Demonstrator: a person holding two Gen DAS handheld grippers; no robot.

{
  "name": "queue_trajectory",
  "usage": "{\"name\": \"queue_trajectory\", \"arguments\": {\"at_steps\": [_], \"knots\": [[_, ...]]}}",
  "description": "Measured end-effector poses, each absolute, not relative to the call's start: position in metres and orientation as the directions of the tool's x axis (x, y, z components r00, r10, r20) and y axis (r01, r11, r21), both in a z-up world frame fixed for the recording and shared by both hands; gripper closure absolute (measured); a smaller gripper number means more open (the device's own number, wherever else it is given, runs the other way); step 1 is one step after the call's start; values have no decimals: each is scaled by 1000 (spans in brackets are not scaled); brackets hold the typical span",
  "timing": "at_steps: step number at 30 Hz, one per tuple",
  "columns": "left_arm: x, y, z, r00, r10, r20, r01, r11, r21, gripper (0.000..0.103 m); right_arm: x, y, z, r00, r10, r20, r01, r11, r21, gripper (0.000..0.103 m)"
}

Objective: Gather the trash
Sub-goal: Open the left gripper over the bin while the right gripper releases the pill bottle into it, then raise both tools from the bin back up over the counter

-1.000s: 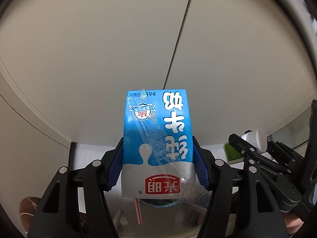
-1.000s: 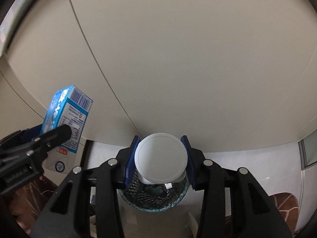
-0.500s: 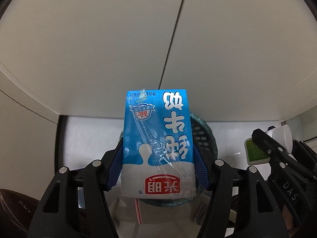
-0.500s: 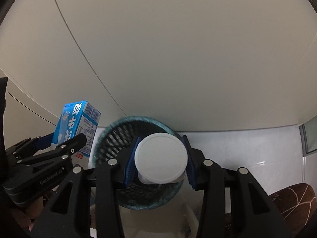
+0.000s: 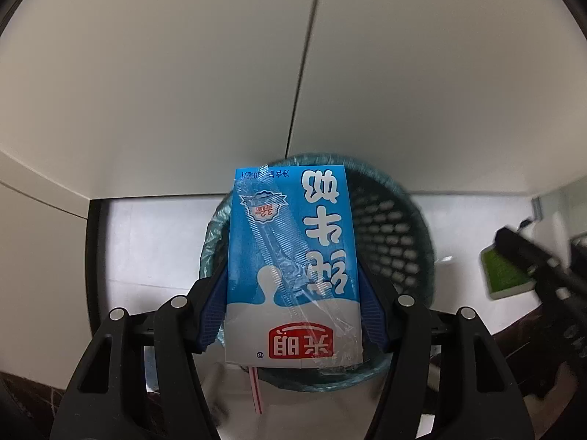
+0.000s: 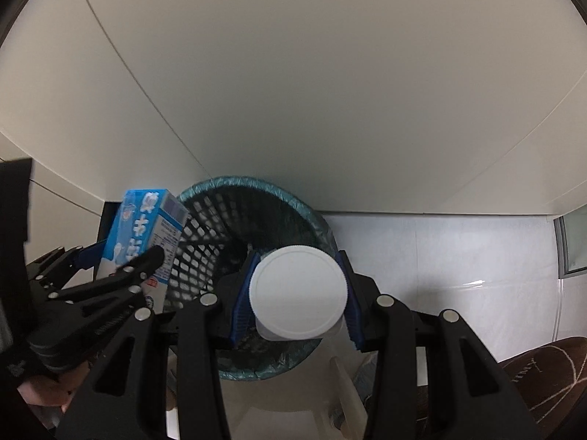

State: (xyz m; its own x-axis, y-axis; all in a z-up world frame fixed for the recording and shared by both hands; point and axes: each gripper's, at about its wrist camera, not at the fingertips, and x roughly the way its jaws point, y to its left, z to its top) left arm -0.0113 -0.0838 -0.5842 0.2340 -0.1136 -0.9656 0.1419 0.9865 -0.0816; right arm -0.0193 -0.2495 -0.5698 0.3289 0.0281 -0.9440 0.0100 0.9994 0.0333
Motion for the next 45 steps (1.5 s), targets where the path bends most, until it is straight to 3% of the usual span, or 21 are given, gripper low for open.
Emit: {"name": "queue_trajectory", "arguments": {"at_steps": [14,30,41,45], "knots": [[-7,-87,-590,225,-110,-968,172,982,-72,40,-20,-235,-585,313,37,-949,-25,999,31,63],[3,-62,-551,363,-113,-925,78,993,-91,7,-14,-220,-590,281,63,-958,-59,997,49,63],[11,-35,-536,405,-100,-909,-9,994,-113,6,-10,-212,-590,287,85,-954,-67,995,69,63],[13,-29,-535,401,-101,-910,-34,992,-125,6,-11,-213,-585,298,97,-950,-62,995,82,48]]}}
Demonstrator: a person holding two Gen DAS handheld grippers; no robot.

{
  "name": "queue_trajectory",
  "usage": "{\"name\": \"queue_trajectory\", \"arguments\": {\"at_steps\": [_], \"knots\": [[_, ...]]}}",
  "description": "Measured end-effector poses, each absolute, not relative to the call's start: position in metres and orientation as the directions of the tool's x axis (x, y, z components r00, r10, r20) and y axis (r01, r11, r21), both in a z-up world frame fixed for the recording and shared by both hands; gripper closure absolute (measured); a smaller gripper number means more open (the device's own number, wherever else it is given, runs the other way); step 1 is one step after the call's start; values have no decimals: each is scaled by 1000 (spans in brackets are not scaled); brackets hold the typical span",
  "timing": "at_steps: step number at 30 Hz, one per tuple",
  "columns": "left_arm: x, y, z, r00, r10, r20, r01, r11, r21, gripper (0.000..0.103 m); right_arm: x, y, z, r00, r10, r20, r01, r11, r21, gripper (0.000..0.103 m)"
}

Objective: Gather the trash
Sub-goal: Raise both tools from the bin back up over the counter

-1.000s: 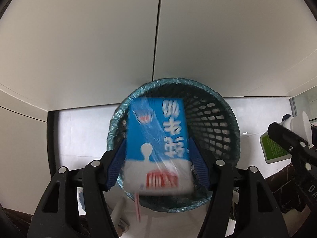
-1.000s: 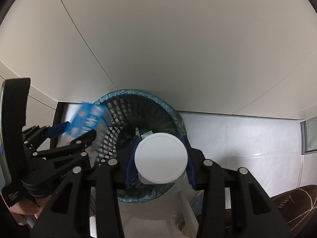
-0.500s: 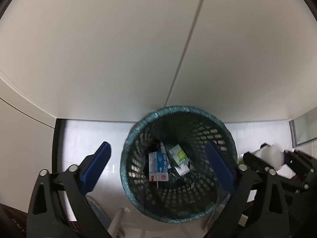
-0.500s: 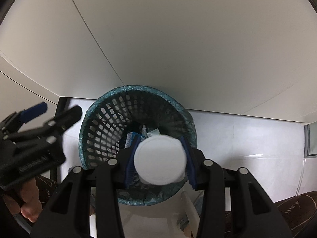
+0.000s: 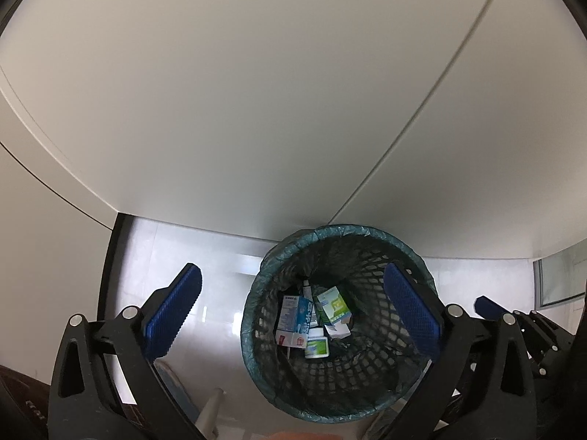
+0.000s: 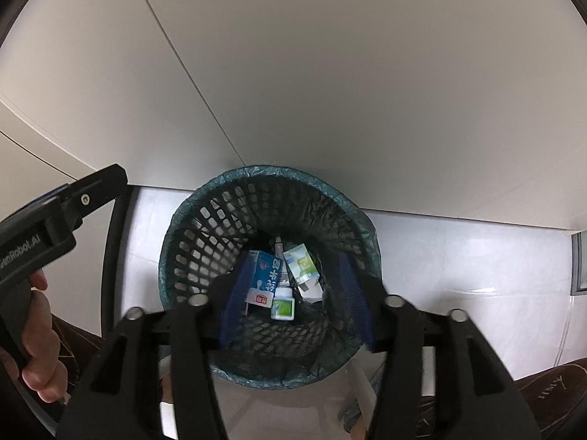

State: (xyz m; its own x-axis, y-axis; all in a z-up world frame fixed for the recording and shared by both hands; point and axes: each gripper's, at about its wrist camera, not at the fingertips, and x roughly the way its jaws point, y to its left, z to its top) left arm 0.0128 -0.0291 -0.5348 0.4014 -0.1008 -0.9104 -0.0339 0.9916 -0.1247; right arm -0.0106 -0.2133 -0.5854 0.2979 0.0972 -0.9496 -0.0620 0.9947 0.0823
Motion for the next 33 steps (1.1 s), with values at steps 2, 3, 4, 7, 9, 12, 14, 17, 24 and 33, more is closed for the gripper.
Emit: {"name": "queue_trajectory", "arguments": {"at_steps": [2,3,4,7,9,12,14,17,24,33], "knots": [[14,-30,-535,402,-94,-911,-38,992,-119,6,-10,-216,-582,305,98,-947,-53,995,86,42],[14,-30,-535,402,-98,-910,-33,992,-121,6,-10,-217,-581,307,96,-947,-47,995,86,37],[13,-31,-534,403,-100,-910,-29,992,-122,6,-10,-218,-579,312,98,-945,-41,995,90,36],[12,-33,-532,407,-99,-908,-14,993,-115,6,-9,-222,-573,317,100,-943,-22,995,98,28],[11,-31,-528,406,-106,-907,-12,993,-121,6,-7,-224,-568,323,106,-941,-11,994,108,23],[12,-26,-519,403,-120,-907,-26,989,-142,6,-7,-227,-556,339,101,-935,-3,994,107,17],[11,-22,-511,406,-127,-905,-31,988,-153,6,-7,-230,-546,344,97,-934,5,994,105,13],[8,-20,-492,423,-137,-896,-24,986,-163,6,-7,-236,-531,362,93,-928,24,994,109,12],[-7,-18,-444,451,-137,-882,-1,988,-154,6,-10,-241,-481,407,68,-911,9,997,78,11],[-25,-22,-374,499,-115,-859,34,993,-113,6,-20,-249,-397,470,57,-881,-16,998,56,11]]}}
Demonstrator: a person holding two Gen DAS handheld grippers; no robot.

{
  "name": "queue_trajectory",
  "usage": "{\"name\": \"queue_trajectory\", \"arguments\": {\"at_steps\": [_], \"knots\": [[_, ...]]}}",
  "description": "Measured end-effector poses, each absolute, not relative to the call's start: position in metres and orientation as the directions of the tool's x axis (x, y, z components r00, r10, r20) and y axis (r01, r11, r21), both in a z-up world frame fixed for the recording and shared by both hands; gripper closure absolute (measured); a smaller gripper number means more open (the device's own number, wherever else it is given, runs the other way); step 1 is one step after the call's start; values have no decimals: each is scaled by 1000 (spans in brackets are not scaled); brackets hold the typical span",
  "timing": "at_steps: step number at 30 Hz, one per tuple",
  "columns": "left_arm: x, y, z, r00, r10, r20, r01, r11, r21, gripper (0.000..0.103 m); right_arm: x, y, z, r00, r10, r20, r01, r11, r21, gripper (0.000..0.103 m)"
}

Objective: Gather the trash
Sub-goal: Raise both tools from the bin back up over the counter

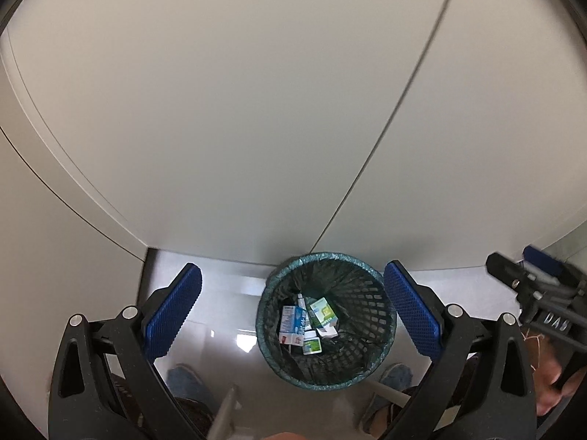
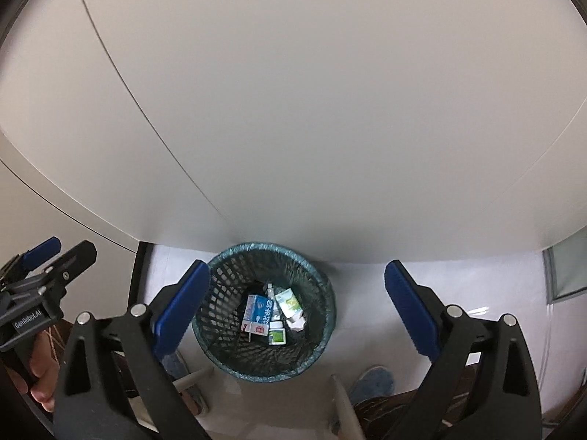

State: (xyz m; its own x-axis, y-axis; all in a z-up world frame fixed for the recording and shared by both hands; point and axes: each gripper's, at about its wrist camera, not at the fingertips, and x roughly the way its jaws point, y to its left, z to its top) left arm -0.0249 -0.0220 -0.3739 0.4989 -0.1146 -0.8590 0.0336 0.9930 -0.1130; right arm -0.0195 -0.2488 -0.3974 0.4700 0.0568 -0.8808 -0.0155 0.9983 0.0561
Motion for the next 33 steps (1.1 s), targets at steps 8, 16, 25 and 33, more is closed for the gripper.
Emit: {"name": "queue_trajectory", "arguments": {"at_steps": [8,16,25,33], "knots": [[-44,-27,-307,555,-118,-824,56,993,-104,6,-30,-251,-318,534,39,-845,-42,999,20,11],[-56,-33,-239,604,-118,-788,76,993,-90,6,-46,-252,-248,595,55,-802,-63,998,22,11],[-74,-40,-164,655,-123,-745,107,992,-70,6,-56,-264,-169,665,61,-744,-62,998,26,11],[-70,-35,-102,711,-71,-700,68,997,-32,6,-52,-272,-99,740,32,-671,-59,998,-17,11]]}}
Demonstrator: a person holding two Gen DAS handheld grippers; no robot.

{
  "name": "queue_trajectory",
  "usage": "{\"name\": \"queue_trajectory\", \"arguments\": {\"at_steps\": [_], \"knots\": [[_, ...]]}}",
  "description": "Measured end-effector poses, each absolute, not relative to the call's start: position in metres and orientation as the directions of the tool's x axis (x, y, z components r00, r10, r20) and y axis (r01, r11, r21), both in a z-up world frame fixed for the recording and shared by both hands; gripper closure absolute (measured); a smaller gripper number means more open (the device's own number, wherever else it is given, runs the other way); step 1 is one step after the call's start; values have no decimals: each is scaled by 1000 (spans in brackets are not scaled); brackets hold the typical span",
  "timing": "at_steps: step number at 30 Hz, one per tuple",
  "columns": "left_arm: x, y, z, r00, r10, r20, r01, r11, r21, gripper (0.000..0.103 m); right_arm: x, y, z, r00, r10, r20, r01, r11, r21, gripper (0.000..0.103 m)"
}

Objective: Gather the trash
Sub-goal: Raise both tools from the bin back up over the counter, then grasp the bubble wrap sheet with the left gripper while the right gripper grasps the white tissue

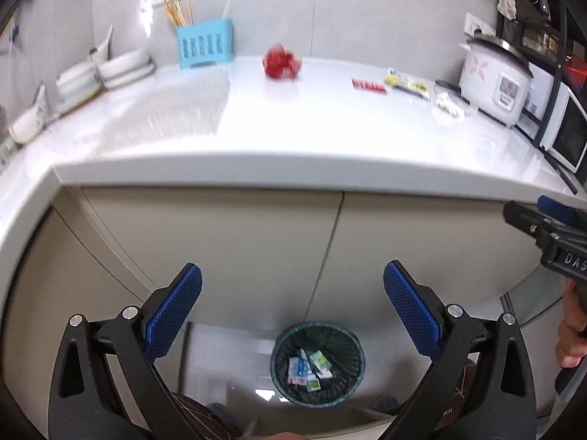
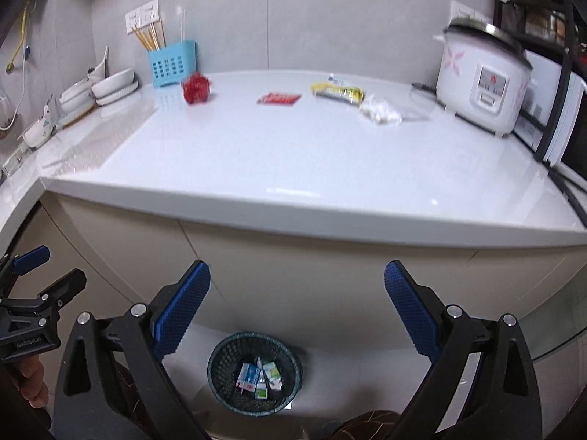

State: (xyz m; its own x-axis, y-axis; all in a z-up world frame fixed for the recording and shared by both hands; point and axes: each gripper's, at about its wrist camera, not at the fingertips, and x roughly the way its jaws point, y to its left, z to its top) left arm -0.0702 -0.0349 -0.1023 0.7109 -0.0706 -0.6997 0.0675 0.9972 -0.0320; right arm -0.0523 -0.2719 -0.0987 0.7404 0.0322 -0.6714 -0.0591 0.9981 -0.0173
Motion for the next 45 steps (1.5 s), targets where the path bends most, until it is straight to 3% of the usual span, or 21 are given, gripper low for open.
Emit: {"name": "queue_trajectory", "arguments": {"at_steps": [14,21,35,45], "knots": [[-22,-13,-1,740,-2,-673,6,1000,3,6,3,-293,-15,740,45,-671,-39,999,23,11],[20,13,29,710,-9,-705,-27,999,-40,6,51,-324,15,724,24,-690,20,998,56,11],[101,57,28,641,92,-762,-116,993,23,6,125,-356,22,695,-85,-714,92,995,-29,11],[157,83,2,584,124,-802,-145,988,48,6,180,-355,-15,647,-118,-753,92,993,-76,13]]}}
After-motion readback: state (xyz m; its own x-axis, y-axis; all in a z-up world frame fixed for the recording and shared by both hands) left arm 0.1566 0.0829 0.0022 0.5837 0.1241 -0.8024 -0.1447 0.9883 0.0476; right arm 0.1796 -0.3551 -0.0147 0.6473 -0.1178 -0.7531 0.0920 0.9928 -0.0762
